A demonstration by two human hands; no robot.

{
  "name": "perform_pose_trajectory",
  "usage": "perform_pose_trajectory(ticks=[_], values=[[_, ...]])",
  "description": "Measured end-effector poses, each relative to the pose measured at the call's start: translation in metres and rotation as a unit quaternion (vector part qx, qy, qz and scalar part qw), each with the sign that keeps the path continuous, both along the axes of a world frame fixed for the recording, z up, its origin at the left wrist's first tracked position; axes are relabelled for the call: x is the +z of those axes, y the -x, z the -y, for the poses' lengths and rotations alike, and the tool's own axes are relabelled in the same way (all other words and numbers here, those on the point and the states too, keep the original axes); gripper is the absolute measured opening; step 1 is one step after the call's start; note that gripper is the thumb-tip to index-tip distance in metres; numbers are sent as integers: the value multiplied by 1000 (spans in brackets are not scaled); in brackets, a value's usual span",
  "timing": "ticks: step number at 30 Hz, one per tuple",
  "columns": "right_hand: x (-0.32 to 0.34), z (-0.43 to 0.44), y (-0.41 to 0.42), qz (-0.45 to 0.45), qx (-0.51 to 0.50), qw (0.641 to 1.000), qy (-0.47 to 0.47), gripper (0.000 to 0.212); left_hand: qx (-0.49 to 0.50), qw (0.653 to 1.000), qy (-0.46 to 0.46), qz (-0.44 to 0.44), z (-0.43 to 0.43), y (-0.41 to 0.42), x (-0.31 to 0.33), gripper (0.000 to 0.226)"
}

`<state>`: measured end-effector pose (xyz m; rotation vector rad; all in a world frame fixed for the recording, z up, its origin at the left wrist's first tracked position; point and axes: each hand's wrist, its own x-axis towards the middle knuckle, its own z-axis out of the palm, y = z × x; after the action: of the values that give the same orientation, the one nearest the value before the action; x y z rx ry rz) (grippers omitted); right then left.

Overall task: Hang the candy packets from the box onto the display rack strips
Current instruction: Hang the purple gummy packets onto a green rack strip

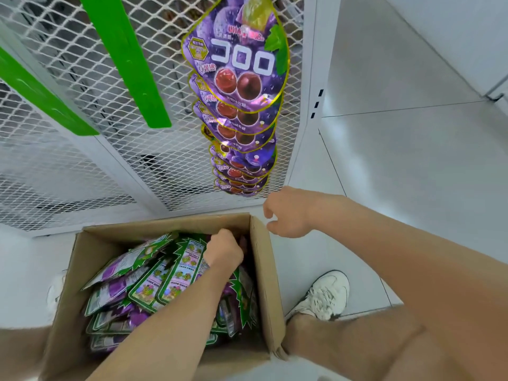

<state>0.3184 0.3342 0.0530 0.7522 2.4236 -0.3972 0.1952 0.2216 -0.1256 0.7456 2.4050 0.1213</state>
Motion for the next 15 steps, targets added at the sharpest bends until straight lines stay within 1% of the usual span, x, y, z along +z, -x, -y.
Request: perform_pose_trajectory(ticks=[5,7,10,13,15], values=[[1,5,-2,18,15,1000,-1,42,-14,999,-21,26,6,9,18,45],[3,7,-2,30,19,999,0,43,-33,999,-20,15,11,16,32,34],[5,9,2,35,28,999,-11,43,-72,997,-18,-25,25,28,62,22],[7,13,7,8,42,998,-51,36,-85,993,-47,-63,43,39,89,19],[8,19,9,-20,35,996,-79,33,-60,993,-91,-52,50,47,102,24]])
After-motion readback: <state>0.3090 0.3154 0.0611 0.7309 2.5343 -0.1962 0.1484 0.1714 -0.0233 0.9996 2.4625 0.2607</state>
